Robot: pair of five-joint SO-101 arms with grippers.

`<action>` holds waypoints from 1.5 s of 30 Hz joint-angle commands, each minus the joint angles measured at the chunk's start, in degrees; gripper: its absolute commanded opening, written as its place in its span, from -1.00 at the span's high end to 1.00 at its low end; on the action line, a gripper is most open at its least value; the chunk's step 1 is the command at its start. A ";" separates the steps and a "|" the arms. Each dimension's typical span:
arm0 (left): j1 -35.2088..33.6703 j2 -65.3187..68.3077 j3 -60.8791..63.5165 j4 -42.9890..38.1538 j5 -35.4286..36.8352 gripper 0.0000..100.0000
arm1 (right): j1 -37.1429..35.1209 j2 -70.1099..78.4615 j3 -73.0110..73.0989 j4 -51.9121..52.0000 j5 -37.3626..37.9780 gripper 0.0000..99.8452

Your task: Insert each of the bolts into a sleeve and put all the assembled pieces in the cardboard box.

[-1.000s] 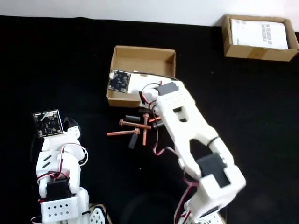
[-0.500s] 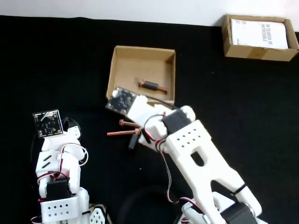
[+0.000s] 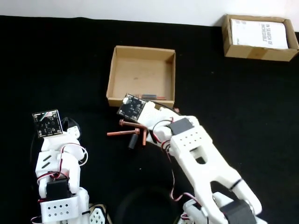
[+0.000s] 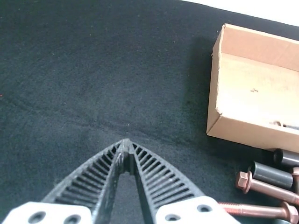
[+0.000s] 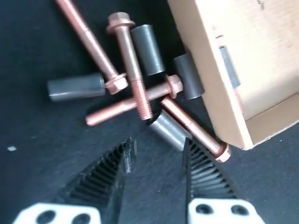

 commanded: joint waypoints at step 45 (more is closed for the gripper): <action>-1.63 -2.24 0.84 1.41 0.35 0.98 | 6.64 11.56 -34.77 22.81 -18.20 0.99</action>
